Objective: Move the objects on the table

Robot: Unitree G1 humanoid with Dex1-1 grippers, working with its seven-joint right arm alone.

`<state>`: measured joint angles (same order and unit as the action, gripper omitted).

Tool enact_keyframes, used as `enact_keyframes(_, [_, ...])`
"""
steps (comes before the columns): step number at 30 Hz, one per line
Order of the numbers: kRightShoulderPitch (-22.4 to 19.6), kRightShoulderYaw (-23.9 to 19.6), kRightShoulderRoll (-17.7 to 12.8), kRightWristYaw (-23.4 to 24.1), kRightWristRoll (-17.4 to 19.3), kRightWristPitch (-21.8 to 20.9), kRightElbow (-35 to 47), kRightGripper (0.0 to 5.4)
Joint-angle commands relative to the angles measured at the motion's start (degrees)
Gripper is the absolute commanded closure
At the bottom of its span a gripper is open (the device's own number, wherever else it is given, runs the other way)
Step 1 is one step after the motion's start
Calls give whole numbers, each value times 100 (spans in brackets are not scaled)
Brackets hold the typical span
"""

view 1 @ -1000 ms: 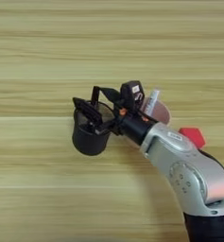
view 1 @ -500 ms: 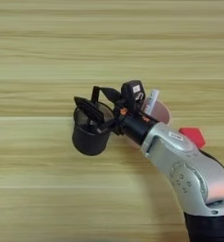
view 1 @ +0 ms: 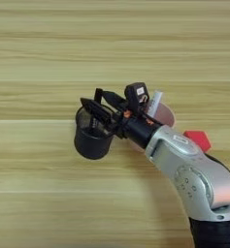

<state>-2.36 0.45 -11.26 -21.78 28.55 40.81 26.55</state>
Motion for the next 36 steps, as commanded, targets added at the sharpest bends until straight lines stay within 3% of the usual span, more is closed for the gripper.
enact_keyframes(1, [-324,-98,-49,2,36,-204,122,245])
enact_keyframes(20, [-359,-145,-58,2,23,-211,91,458])
enact_keyframes(36, [-359,-169,-68,0,34,-211,139,464])
